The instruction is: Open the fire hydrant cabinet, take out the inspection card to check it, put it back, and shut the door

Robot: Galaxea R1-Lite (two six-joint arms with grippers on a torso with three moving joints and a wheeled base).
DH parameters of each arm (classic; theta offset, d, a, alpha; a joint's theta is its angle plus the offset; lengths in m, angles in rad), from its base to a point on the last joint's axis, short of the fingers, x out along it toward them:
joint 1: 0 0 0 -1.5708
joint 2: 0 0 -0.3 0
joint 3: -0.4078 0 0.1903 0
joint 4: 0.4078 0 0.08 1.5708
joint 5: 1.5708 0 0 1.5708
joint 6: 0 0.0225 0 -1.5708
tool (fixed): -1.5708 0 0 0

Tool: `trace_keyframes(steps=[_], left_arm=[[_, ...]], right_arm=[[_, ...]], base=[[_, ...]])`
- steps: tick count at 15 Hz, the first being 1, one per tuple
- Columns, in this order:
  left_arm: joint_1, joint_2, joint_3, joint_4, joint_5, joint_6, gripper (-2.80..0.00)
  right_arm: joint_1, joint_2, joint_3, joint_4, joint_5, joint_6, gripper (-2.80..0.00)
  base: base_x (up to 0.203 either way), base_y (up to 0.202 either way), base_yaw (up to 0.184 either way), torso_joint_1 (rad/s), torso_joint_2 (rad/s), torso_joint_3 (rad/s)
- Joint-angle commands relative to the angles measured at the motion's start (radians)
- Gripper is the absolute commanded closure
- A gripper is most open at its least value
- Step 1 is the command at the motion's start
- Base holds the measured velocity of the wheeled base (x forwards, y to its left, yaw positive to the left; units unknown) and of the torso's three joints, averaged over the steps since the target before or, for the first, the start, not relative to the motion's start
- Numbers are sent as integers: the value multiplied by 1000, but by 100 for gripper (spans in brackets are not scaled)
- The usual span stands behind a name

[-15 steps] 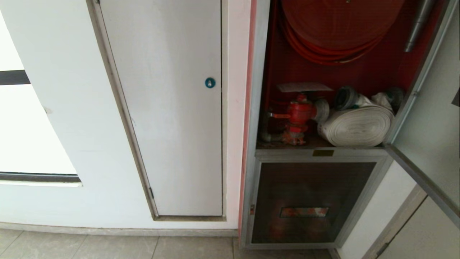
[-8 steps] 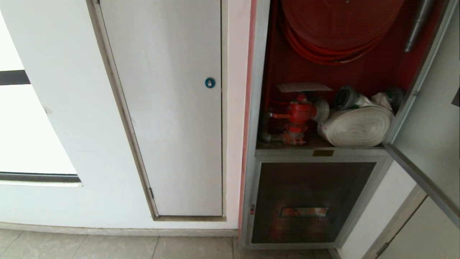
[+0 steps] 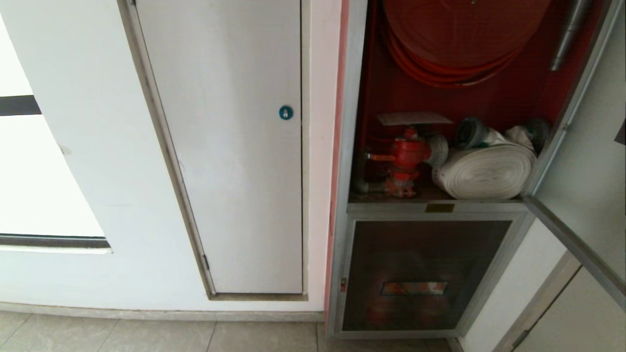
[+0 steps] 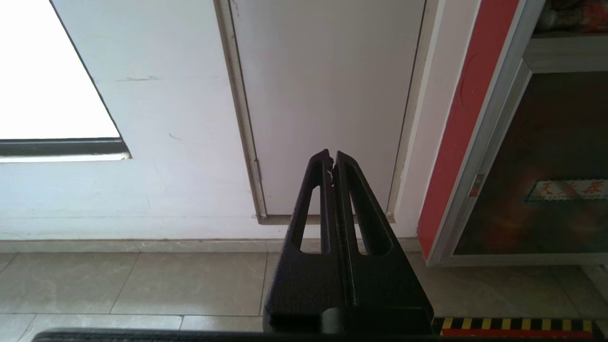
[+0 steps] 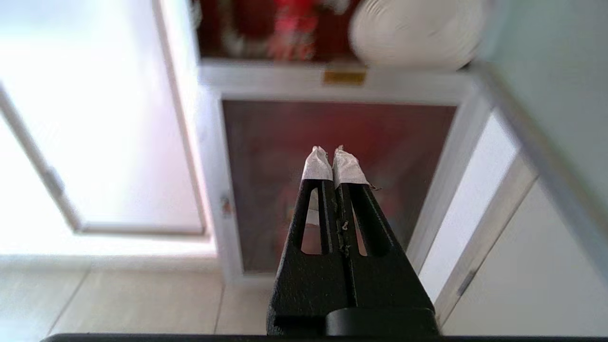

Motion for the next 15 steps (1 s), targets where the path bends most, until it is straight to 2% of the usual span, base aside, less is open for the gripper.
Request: trace_keyframes(steps=[1,15], left_arm=[[0,0,7,-1,0,0,0],[0,0,8,-1,0,0,0]], right_arm=[[1,-3,6,50,10,-4,0],[1,-2,8,40,10,21,0]], base=[[0,0,0,0,0,0],[0,0,0,0,0,0]])
